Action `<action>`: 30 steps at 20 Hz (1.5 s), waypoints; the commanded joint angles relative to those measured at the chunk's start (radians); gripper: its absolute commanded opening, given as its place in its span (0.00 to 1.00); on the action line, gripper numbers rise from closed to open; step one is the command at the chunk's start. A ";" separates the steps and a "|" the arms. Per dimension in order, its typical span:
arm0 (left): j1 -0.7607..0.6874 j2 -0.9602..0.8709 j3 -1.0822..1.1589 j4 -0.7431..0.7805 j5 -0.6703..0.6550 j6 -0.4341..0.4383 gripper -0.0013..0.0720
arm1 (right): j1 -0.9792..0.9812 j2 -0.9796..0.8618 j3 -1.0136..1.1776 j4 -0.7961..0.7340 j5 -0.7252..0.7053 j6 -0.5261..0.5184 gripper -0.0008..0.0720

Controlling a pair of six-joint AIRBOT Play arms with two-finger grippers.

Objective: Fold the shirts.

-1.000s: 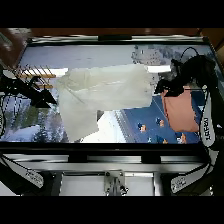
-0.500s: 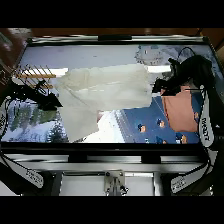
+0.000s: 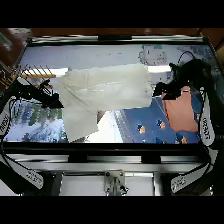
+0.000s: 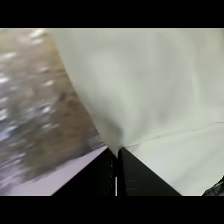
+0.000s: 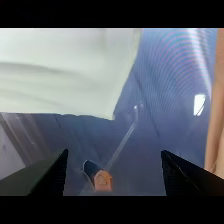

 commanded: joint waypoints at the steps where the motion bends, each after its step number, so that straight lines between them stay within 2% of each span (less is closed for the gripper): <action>1: -0.003 0.003 0.001 -0.027 -0.030 0.000 0.06 | -0.050 -0.006 -0.121 0.161 0.011 0.010 0.94; 7: -0.003 0.005 0.001 -0.080 -0.038 0.000 0.06 | -0.008 -0.006 -0.249 0.154 0.225 0.034 0.94; 11: -0.003 0.008 0.003 -0.098 -0.047 0.000 0.06 | 0.029 -0.008 -0.254 0.153 0.265 0.029 0.94; 12: -0.003 0.009 0.003 -0.098 -0.049 0.000 0.06 | 0.034 -0.010 -0.254 0.155 0.281 0.040 0.91; 14: -0.003 0.011 0.003 -0.098 -0.060 -0.001 0.06 | 0.041 -0.024 -0.254 0.153 0.286 0.056 0.77; 19: -0.002 0.014 0.003 -0.098 -0.060 0.000 0.06 | 0.041 -0.043 -0.254 0.187 0.279 0.068 0.74; 20: -0.002 0.014 0.003 -0.098 -0.060 0.000 0.06 | 0.041 -0.043 -0.254 0.187 0.278 0.068 0.69; 21: -0.002 0.014 0.003 -0.098 -0.060 0.000 0.06 | 0.042 -0.043 -0.254 0.189 0.280 0.070 0.52; 22: -0.002 0.014 0.003 -0.098 -0.060 0.000 0.06 | 0.041 -0.043 -0.254 0.189 0.280 0.079 0.41; 24: -0.002 0.014 0.003 -0.098 -0.060 0.000 0.06 | 0.041 -0.043 -0.254 0.189 0.278 0.079 0.34; 26: -0.002 0.014 0.003 -0.098 -0.060 0.000 0.06 | 0.041 -0.043 -0.254 0.189 0.277 0.079 0.14; 27: -0.002 0.014 0.003 -0.098 -0.060 0.000 0.06 | 0.041 -0.043 -0.254 0.189 0.275 0.079 0.07; 30: -0.002 0.015 0.003 -0.098 -0.061 0.000 0.06 | 0.041 -0.037 -0.254 0.187 0.271 0.061 0.07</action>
